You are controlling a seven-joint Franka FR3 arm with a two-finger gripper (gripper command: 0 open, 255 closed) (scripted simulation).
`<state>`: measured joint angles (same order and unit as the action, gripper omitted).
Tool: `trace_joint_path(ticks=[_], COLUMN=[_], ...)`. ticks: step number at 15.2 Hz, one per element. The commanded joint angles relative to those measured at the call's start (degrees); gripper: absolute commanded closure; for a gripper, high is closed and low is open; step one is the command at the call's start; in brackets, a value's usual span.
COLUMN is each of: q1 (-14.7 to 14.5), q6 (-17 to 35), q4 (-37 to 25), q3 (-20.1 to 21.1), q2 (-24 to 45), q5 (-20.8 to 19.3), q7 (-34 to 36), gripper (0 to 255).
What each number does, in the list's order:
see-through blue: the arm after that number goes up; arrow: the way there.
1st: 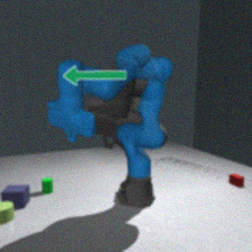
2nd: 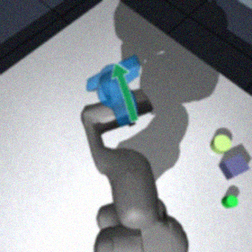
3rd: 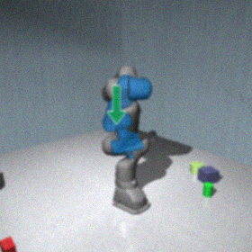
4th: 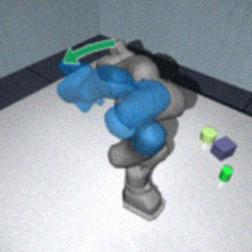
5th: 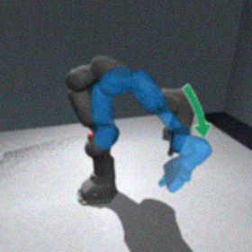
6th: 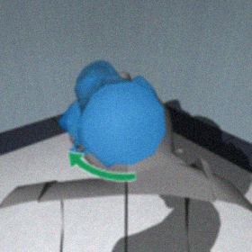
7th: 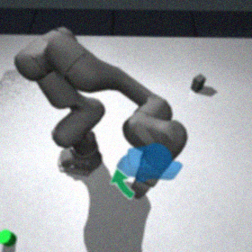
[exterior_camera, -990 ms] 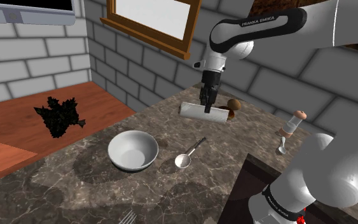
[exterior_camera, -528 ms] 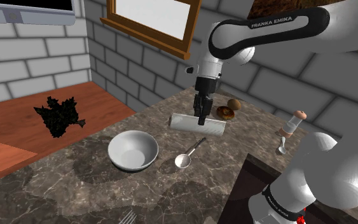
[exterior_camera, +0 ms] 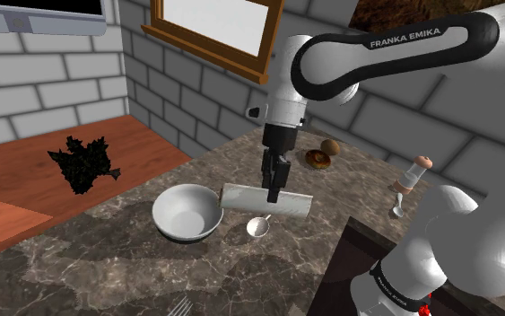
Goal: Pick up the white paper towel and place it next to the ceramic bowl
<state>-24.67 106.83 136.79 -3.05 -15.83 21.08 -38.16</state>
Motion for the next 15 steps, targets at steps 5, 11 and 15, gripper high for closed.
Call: trace_joint_path(ticks=[5,11,15], q1=[-4.6,-8.3,-8.5], q6=[3.5,7.5,10.5], q4=[-0.4,-1.9,-0.3], q3=[5.8,10.6,10.8], q2=[0.8,3.5,5.0], q5=[4.2,7.3,7.9], q7=[7.5,13.5,12.2], gripper=[255,255,255])
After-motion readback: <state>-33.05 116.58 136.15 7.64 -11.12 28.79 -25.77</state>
